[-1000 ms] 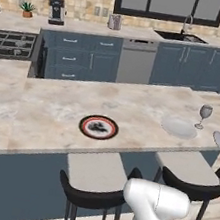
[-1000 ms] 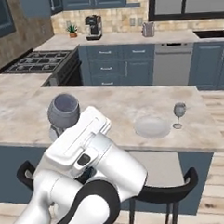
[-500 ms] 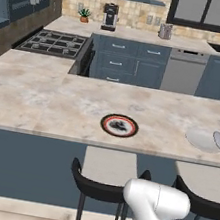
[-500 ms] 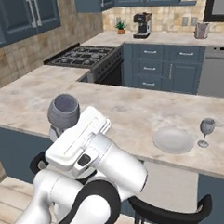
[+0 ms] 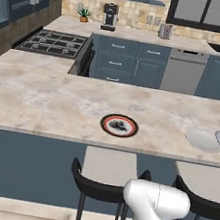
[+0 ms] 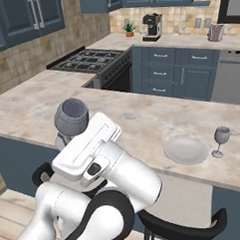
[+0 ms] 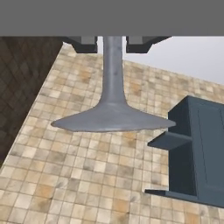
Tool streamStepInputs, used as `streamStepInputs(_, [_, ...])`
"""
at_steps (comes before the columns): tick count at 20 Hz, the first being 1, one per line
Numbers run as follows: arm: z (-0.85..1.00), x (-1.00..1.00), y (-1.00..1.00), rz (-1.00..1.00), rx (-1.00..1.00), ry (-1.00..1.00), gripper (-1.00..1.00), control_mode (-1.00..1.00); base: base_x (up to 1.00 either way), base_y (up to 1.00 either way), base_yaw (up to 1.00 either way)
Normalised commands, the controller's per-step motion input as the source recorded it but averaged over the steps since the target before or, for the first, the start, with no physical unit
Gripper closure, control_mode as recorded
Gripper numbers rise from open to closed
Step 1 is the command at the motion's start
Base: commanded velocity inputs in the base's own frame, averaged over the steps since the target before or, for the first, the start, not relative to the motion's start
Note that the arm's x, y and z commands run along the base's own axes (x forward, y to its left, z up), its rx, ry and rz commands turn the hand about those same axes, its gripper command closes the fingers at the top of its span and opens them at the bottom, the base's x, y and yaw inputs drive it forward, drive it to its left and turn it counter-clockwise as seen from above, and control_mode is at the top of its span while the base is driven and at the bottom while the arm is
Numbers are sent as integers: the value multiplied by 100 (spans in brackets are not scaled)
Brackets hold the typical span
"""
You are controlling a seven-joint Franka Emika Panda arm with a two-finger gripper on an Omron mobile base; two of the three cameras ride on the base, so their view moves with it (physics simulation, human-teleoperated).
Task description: Retrieve the wine glasses from the counter and place one next to each plate.
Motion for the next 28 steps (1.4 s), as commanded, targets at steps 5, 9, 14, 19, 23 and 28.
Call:
streamStepInputs(5, [-38, 66, 9, 0, -9, 25, 100, -100, 17, 1, 0])
streamStepInputs(9, [-67, 98, 29, -1, -25, 39, 100, -100, 0, 0, 0])
streamStepInputs(14, [-57, 100, 19, -3, -14, 48, 100, -100, 0, 0, 0])
streamStepInputs(19, [-40, 100, -2, -2, -6, 10, 100, -100, 0, 0, 0])
streamStepInputs(23, [-18, 91, 0, 0, -1, -7, 100, -100, 0, 0, 0])
streamStepInputs(28, [-19, 80, 0, 1, -1, -21, 100, -100, 0, 0, 0])
